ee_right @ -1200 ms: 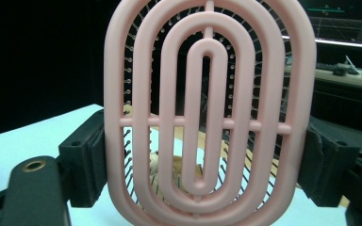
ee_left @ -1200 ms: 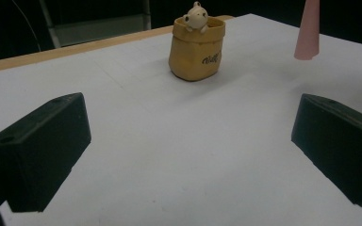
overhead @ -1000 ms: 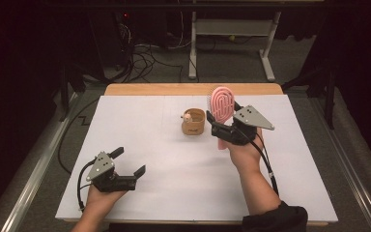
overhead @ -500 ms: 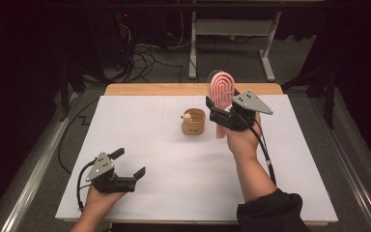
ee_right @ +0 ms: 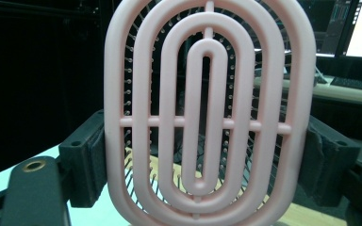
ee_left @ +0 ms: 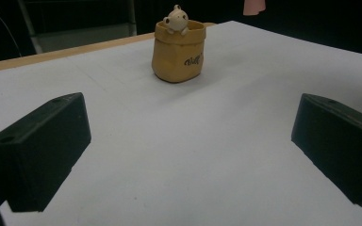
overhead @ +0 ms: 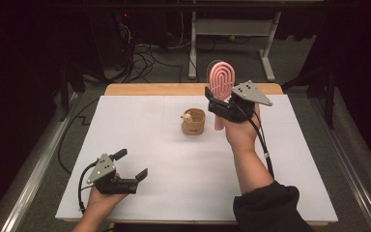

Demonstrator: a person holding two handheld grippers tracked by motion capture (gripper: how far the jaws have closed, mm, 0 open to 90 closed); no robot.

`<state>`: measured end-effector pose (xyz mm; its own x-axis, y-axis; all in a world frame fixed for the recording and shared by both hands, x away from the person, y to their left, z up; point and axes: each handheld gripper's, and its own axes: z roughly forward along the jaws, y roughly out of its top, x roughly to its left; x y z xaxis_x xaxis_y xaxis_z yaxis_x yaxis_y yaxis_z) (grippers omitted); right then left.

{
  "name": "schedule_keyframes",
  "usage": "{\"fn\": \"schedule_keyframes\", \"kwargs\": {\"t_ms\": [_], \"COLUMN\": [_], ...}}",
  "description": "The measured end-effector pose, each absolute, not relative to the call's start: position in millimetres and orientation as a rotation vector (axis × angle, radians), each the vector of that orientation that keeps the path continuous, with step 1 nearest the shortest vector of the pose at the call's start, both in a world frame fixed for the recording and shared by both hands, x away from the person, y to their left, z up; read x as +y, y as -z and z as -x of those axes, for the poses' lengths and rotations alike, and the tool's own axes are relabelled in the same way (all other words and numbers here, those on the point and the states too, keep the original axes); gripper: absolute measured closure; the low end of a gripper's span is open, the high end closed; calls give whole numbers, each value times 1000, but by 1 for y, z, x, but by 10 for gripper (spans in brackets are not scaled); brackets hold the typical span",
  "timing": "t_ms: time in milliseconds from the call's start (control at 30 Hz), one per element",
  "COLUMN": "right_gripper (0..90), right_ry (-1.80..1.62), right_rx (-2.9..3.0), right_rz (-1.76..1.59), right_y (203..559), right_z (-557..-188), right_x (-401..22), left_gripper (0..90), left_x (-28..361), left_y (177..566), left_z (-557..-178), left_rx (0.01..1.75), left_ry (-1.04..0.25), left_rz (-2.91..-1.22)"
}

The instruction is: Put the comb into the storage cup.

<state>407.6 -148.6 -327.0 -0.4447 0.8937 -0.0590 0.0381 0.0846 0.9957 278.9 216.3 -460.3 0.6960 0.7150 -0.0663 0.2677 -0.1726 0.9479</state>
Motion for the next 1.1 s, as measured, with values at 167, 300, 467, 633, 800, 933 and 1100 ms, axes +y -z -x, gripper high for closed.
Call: {"fn": "schedule_keyframes", "kwargs": {"t_ms": [167,300,467,633,800,933,1100], "right_gripper": [199,199,198,199,198,199,199], "right_ry": [-1456,-1470,-1462,-1473,-1472,-1467,-1465], "right_rx": [1616,1608,1613,1620,1624,1631,1644], "right_rz": [-923,-926,-916,-922,-914,-908,-934], "right_y": [323,321,321,322,323,327,334], "right_z": [-412,-414,-420,-430,-444,-454,-463], "right_x": [-142,-139,-131,-122,-112,-101,-93], "left_gripper": [0,0,0,0,0,0,0], "left_x": [215,214,212,213,215,214,214], "left_y": [460,461,461,461,461,461,459], "left_z": [-279,-279,-279,-278,-277,-278,-275], "left_rx": [787,782,772,773,774,774,765], "left_ry": [-473,-471,-472,-460,-449,-429,-438], "left_rz": [-1752,-1759,-1764,-1760,-1747,-1733,-1737]}}
